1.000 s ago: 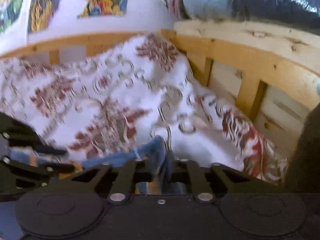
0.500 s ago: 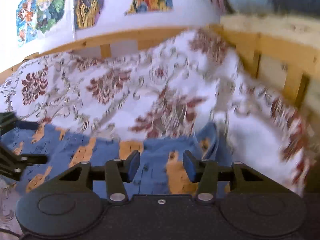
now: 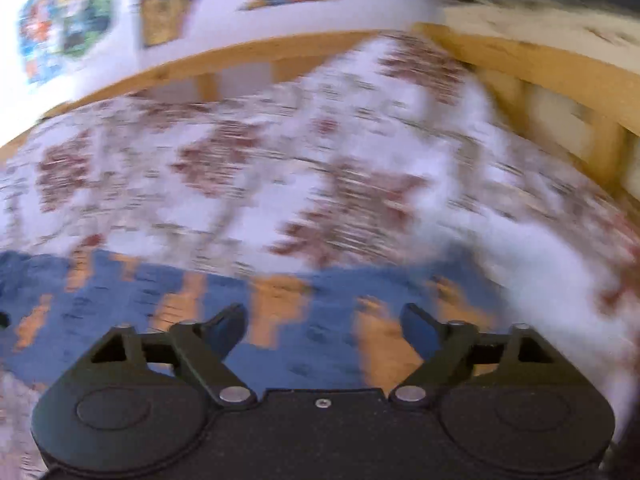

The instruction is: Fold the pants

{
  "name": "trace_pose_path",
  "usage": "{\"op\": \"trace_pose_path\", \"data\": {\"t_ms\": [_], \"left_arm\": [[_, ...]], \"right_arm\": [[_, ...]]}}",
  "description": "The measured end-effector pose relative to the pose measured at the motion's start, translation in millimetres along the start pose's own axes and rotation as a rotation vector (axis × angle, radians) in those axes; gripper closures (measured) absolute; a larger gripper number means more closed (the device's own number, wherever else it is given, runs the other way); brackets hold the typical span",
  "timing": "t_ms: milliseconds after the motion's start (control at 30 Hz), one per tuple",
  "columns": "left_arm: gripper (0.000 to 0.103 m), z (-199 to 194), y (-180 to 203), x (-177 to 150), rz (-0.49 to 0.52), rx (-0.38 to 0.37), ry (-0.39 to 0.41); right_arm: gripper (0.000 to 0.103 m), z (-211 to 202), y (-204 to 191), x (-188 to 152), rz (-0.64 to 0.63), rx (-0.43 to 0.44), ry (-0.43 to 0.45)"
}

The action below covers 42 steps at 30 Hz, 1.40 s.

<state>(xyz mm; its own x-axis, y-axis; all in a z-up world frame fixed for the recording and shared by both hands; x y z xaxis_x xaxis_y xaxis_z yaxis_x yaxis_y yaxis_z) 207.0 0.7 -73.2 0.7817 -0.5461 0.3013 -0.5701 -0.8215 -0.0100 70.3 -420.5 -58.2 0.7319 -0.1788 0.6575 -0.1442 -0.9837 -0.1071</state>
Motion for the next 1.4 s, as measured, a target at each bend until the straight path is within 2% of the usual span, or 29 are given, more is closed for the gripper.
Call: {"op": "trace_pose_path", "data": {"t_ms": [33,67,200,333,400,500,600,667,700,800,867,900,933,967,1000,1067,1133,1233,1400], "left_arm": [[0.001,-6.6,-3.6,-0.5,0.02,-0.006,0.008],[0.0,-14.9,-5.5,1.9,0.05,-0.011,0.026],[0.0,-31.4,-1.3,33.2,0.18,-0.002,0.15],[0.0,-22.4,14.6,72.4,0.338,0.005,0.246],[0.0,-9.6,24.2,91.3,0.413,-0.021,0.262],[0.0,13.9,32.8,115.5,0.489,-0.09,0.218],[0.0,34.7,33.3,131.3,0.498,-0.152,0.176],[0.001,45.8,30.4,137.5,0.473,-0.204,0.143],[0.003,51.5,28.9,140.3,0.458,-0.225,0.123],[0.018,66.0,27.1,144.2,0.439,-0.253,0.071],[0.022,70.7,26.6,144.7,0.443,-0.265,0.061],[0.029,71.3,26.9,144.0,0.447,-0.281,0.057],[0.041,71.4,27.1,143.4,0.449,-0.3,0.043],[0.046,72.2,28.0,142.7,0.451,-0.322,0.021],[0.05,72.3,28.9,142.0,0.453,-0.337,0.005],[0.05,66.9,30.6,139.9,0.469,-0.352,0.019],[0.04,58.8,32.1,136.9,0.499,-0.374,0.047],[0.033,52.5,35.1,134.4,0.524,-0.413,0.045],[0.033,55.3,43.1,134.1,0.566,-0.414,0.008]], "right_arm": [[0.002,3.9,-14.1,6.7,-0.037,0.035,0.004],[0.001,8.9,-32.0,14.3,-0.091,0.075,0.006],[0.001,45.4,-101.9,40.1,-0.284,0.199,-0.035],[0.001,86.8,-157.4,58.6,-0.449,0.284,-0.073],[0.001,104.9,-176.7,62.6,-0.496,0.328,-0.103],[0.004,124.8,-193.2,65.2,-0.532,0.347,-0.132],[0.011,135.4,-198.2,66.8,-0.53,0.362,-0.151],[0.022,139.6,-196.5,67.2,-0.508,0.377,-0.157],[0.024,140.8,-194.3,66.5,-0.501,0.382,-0.161],[0.052,141.5,-191.4,65.3,-0.493,0.374,-0.156],[0.069,138.4,-190.8,64.1,-0.504,0.373,-0.146],[0.074,136.0,-191.6,62.7,-0.519,0.374,-0.14],[0.084,132.4,-192.7,60.6,-0.54,0.36,-0.124],[0.09,126.9,-194.0,57.5,-0.572,0.329,-0.094],[0.09,121.8,-195.6,54.7,-0.598,0.309,-0.073],[0.096,107.7,-200.7,45.0,-0.669,0.285,-0.028],[0.098,95.5,-206.8,32.0,-0.74,0.261,-0.001],[0.099,83.1,-212.0,12.8,-0.802,0.239,0.022],[0.099,80.2,-213.3,-0.8,-0.804,0.235,0.027]]}}
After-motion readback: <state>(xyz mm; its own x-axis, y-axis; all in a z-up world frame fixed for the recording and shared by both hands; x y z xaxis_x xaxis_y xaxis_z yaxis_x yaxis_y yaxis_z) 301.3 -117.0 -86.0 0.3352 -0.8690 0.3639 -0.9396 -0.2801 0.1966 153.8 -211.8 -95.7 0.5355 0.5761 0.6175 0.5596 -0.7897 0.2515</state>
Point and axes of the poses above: each gripper's, at about its wrist camera, not at the fingertips, and z roughly the way its jaws point, y to its right, x to its top, the point moved 5 cm from there along z, roughly the way its jaws point, and after that the axes turned 10 degrees about -y, right-handed, at the moved point
